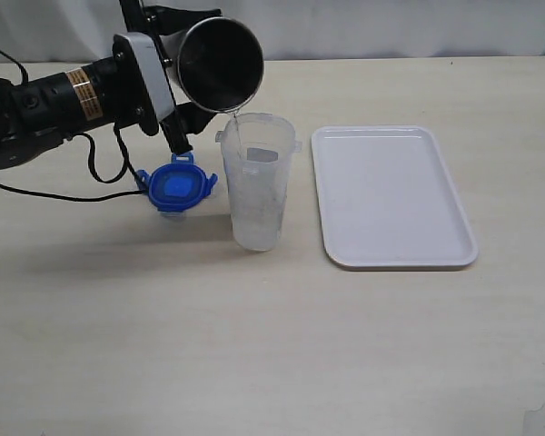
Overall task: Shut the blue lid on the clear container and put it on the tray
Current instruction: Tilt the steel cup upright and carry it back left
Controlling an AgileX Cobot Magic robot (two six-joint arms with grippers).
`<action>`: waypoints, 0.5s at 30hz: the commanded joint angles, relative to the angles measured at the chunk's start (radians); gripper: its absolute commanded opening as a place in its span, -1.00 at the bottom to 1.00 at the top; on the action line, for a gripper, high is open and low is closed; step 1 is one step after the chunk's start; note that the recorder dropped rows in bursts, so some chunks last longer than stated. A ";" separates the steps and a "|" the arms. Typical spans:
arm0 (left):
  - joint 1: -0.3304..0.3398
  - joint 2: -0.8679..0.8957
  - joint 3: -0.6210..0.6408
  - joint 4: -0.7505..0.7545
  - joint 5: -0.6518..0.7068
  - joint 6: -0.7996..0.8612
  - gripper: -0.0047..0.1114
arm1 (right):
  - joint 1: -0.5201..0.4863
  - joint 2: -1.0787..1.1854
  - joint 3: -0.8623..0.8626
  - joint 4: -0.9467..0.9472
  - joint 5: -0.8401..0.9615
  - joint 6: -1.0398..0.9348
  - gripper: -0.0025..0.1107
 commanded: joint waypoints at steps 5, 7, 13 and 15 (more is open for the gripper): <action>-0.001 -0.019 -0.013 -0.150 -0.004 -0.290 -0.92 | -0.003 -0.004 0.003 0.003 0.002 0.001 -0.88; -0.001 -0.019 -0.013 -0.211 0.025 -0.372 -0.92 | -0.003 -0.004 0.003 0.003 0.002 0.001 -0.88; -0.001 -0.019 -0.013 -0.437 0.089 -0.561 -0.92 | -0.003 -0.004 0.003 0.003 0.002 0.001 -0.88; -0.001 -0.019 -0.013 -0.501 0.112 -0.584 -0.92 | -0.003 -0.004 0.003 0.003 0.002 0.001 -0.88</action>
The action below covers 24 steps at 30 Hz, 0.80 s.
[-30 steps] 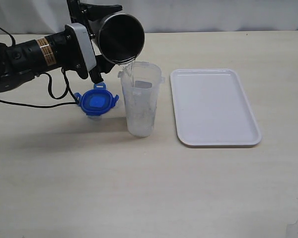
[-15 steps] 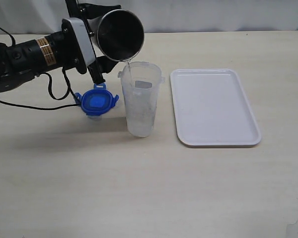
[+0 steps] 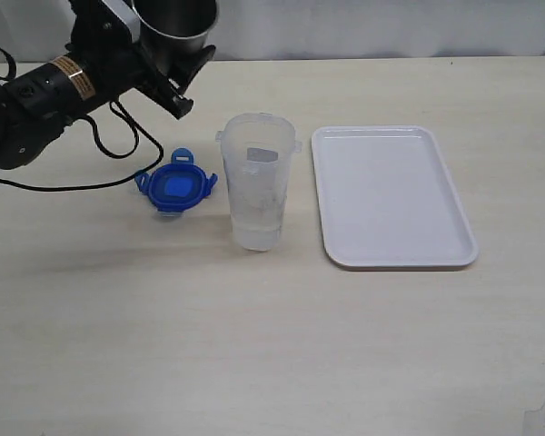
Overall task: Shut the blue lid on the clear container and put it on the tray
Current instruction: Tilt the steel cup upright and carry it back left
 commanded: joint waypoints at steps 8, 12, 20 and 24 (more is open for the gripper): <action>0.040 0.030 -0.094 -0.273 0.158 -0.254 -0.92 | -0.003 -0.004 0.003 0.003 0.002 0.001 -0.88; 0.095 0.098 -0.096 -0.269 0.083 -0.319 -0.92 | -0.003 -0.004 0.003 0.003 0.002 0.001 -0.88; 0.181 0.211 -0.133 -0.283 0.077 -0.326 -0.92 | -0.003 -0.004 0.003 0.003 0.002 0.001 -0.88; 0.197 0.237 -0.133 -0.291 0.042 -0.307 -0.92 | -0.003 -0.004 0.003 0.003 0.002 0.001 -0.88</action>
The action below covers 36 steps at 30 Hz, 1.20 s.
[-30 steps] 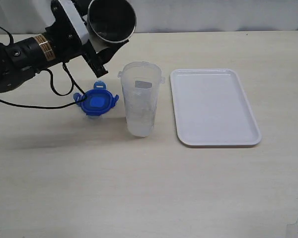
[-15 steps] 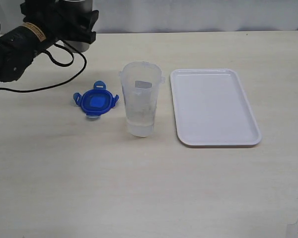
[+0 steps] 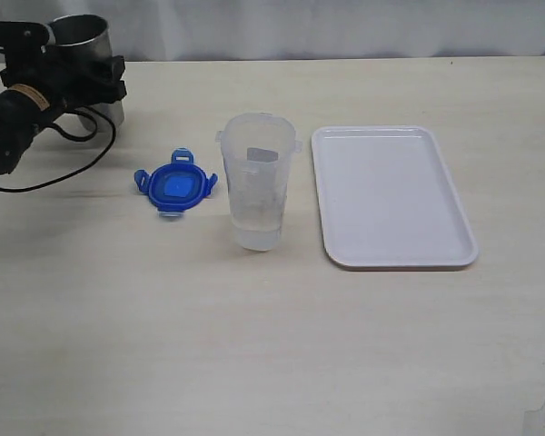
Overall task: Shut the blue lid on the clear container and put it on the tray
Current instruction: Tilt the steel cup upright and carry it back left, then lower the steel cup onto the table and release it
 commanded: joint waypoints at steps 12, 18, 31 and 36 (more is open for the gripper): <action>0.014 0.011 0.001 -0.179 -0.081 0.143 -0.92 | -0.003 -0.004 0.003 0.003 0.002 0.001 -0.88; 0.014 0.011 0.055 -0.271 -0.196 0.177 -0.92 | -0.003 -0.004 0.003 0.003 0.002 0.001 -0.88; 0.014 0.088 0.057 -0.283 -0.267 0.193 -0.92 | -0.003 -0.004 0.003 0.003 0.002 0.001 -0.88; 0.014 0.093 0.057 -0.287 -0.281 0.196 -0.92 | -0.003 -0.004 0.003 0.003 0.002 0.001 -0.88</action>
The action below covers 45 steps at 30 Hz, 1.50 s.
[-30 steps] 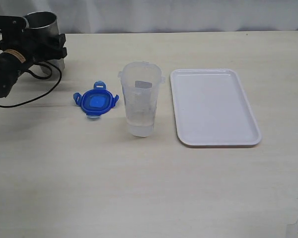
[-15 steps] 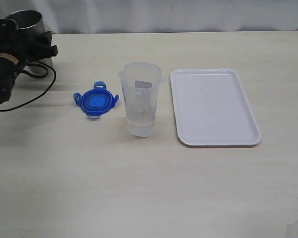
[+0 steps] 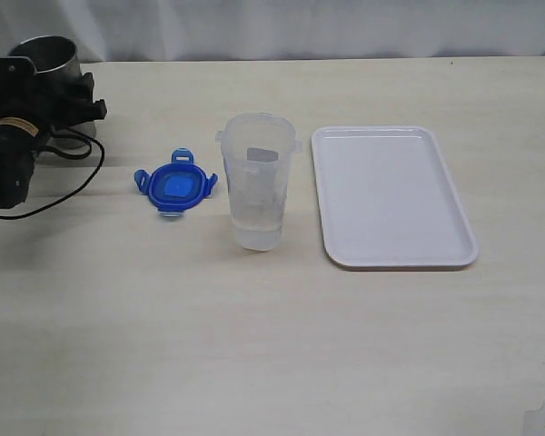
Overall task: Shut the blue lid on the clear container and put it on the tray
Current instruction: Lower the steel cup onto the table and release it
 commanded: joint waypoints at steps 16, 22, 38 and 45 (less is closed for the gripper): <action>0.003 -0.006 -0.001 -0.037 -0.070 -0.016 -0.53 | -0.003 -0.004 0.003 0.003 0.002 0.001 -0.88; 0.003 -0.006 -0.001 -0.037 -0.037 -0.014 0.69 | -0.003 -0.004 0.003 0.003 0.002 0.001 -0.88; 0.003 -0.010 0.137 -0.031 -0.163 -0.012 0.75 | -0.003 -0.004 0.003 0.003 0.002 0.001 -0.88; 0.003 -0.019 0.193 -0.035 -0.163 -0.012 0.75 | -0.003 -0.004 0.003 0.003 0.002 0.001 -0.88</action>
